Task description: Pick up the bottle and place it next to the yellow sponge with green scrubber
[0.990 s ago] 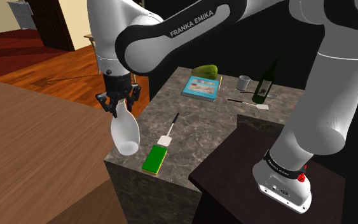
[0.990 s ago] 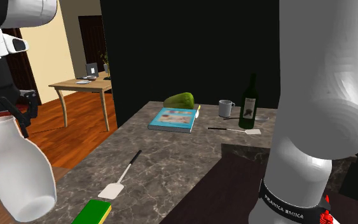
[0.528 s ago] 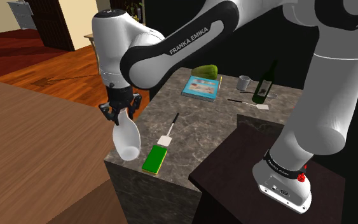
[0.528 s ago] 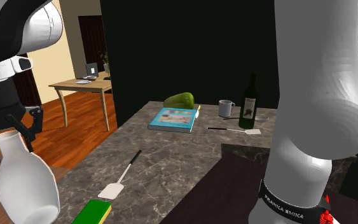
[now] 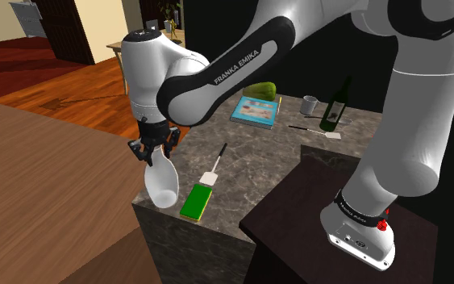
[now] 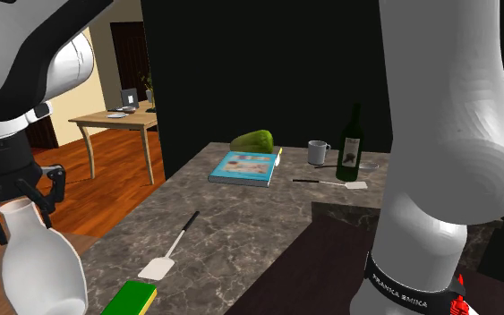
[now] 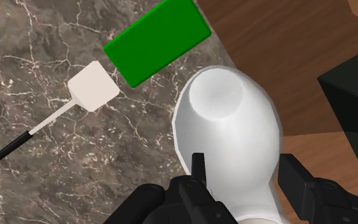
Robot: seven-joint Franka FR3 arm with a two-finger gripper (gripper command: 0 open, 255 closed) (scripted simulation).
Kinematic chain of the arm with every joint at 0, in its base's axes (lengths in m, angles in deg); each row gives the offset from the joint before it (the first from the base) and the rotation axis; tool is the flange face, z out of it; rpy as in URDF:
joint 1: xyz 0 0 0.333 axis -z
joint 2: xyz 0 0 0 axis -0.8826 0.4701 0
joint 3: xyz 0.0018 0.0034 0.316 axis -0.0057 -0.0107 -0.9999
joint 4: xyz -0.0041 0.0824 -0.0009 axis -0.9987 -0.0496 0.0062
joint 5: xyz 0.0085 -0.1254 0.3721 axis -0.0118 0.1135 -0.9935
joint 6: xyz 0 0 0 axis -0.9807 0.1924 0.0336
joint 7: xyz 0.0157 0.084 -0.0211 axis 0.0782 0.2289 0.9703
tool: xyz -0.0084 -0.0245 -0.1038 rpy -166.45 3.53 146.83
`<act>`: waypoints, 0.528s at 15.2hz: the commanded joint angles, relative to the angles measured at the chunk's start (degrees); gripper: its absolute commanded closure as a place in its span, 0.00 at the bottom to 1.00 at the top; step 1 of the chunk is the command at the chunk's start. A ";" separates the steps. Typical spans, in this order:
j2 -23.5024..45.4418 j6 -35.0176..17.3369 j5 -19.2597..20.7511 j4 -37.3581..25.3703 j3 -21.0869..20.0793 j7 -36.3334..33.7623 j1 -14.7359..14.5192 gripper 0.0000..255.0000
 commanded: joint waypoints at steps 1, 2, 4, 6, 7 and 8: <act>0.02 -0.09 0.04 0.02 0.02 -0.01 0.00 1.00; 0.02 -0.09 0.04 0.02 0.02 -0.01 0.00 1.00; 0.02 -0.09 0.04 0.02 0.02 -0.01 0.00 1.00; 0.03 -0.09 0.04 0.01 0.02 -0.01 0.00 0.00; 0.03 -0.09 0.04 0.02 0.02 -0.01 0.00 0.00; 0.03 -0.09 0.04 0.02 0.02 -0.01 0.00 0.00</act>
